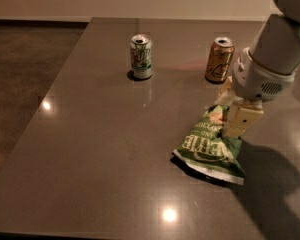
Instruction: Move green jalapeno chip bag near 7up can
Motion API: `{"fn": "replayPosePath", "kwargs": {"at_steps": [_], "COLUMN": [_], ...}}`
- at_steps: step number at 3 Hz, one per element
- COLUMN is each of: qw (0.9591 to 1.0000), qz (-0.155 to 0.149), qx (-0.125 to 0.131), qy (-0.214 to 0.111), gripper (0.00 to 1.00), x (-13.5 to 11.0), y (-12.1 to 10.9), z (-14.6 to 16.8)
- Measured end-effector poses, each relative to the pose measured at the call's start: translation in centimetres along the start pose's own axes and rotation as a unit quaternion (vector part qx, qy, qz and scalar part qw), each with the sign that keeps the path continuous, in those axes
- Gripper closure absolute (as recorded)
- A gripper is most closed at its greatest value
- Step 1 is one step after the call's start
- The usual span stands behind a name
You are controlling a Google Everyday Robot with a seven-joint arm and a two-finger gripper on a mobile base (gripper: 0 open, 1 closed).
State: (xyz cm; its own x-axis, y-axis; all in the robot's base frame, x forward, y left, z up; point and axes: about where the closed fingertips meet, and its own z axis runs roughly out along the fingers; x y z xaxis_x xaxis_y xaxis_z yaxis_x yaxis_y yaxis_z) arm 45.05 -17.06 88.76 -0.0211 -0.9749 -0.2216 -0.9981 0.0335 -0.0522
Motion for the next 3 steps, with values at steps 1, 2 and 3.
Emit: {"fn": "replayPosePath", "kwargs": {"at_steps": [1, 2, 3], "qw": [0.9989, 0.9965, 0.9956], "qz": [-0.036, -0.060, -0.058], "qx": [0.001, 0.013, 0.021], "qy": [-0.029, -0.056, -0.070], "gripper": [1.00, 1.00, 1.00], "x": [-4.0, -8.0, -10.1], "y": [-2.0, -5.4, -8.4], "z": [-0.6, -0.9, -0.3]}}
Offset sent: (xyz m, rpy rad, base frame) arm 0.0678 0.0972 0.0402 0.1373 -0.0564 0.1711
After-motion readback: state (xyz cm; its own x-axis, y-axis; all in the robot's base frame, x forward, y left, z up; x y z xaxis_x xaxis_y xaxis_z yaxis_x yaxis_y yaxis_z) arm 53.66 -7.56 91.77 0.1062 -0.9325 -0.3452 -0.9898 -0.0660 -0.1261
